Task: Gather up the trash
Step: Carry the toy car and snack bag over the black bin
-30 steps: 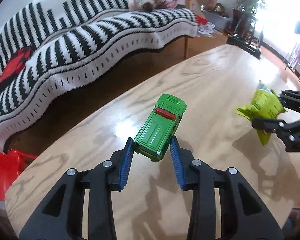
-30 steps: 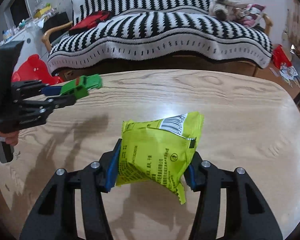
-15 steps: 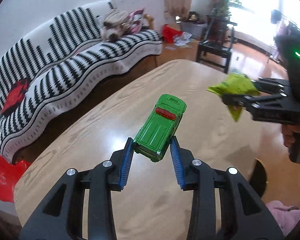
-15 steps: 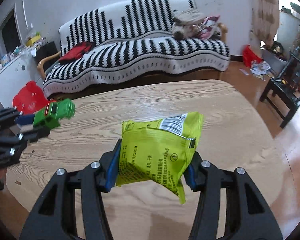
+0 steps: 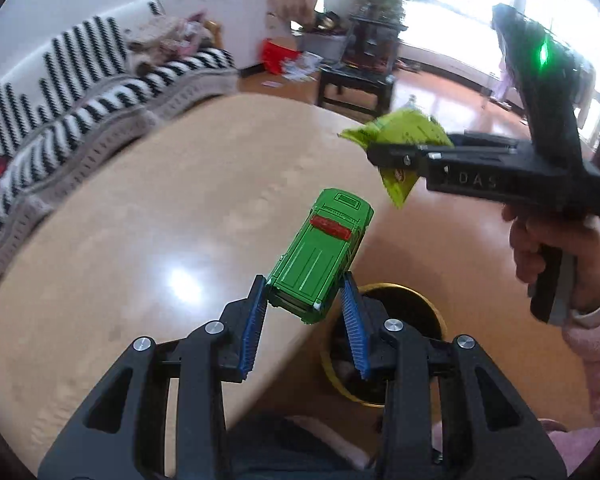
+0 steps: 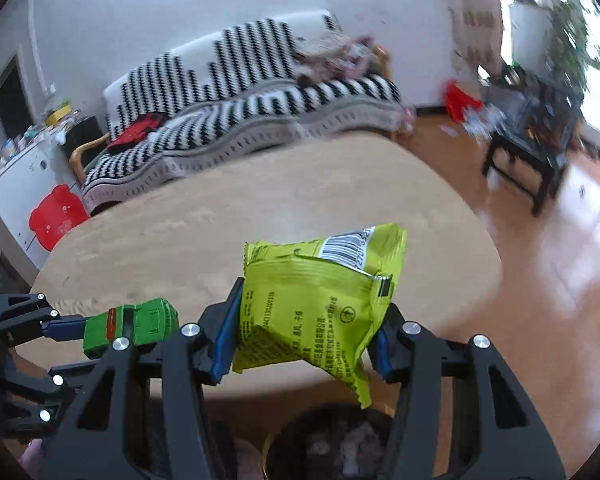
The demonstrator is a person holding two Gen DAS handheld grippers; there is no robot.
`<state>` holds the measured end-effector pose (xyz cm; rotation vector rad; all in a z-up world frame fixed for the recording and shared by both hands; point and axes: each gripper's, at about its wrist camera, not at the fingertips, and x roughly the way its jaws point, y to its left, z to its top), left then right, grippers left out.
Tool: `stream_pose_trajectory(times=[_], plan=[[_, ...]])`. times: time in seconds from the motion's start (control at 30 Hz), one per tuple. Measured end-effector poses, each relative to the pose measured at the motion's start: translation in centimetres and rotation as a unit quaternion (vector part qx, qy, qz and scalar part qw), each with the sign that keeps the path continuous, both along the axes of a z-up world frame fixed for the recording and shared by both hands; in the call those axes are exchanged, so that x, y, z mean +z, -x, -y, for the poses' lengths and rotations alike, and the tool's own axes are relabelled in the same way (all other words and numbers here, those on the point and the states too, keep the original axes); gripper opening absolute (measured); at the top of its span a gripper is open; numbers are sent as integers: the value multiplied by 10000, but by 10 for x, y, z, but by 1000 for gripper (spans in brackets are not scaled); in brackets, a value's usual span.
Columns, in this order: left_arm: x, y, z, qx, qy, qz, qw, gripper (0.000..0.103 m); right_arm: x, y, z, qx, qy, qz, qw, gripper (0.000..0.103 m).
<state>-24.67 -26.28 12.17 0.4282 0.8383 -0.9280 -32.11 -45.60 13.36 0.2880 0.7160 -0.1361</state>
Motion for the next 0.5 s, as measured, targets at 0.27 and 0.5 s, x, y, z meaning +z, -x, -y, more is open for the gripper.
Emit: stream_pose_trajectory(times=[0.27,0.5], plan=[[-59,41,33,-326,4,-595,9977,37,-80,123,45,-736,-406,-580,9948,53],[-71,58,43,-490,-59,-647,9967,37,-96,157,54,-1098,-577,-656,9901,53]])
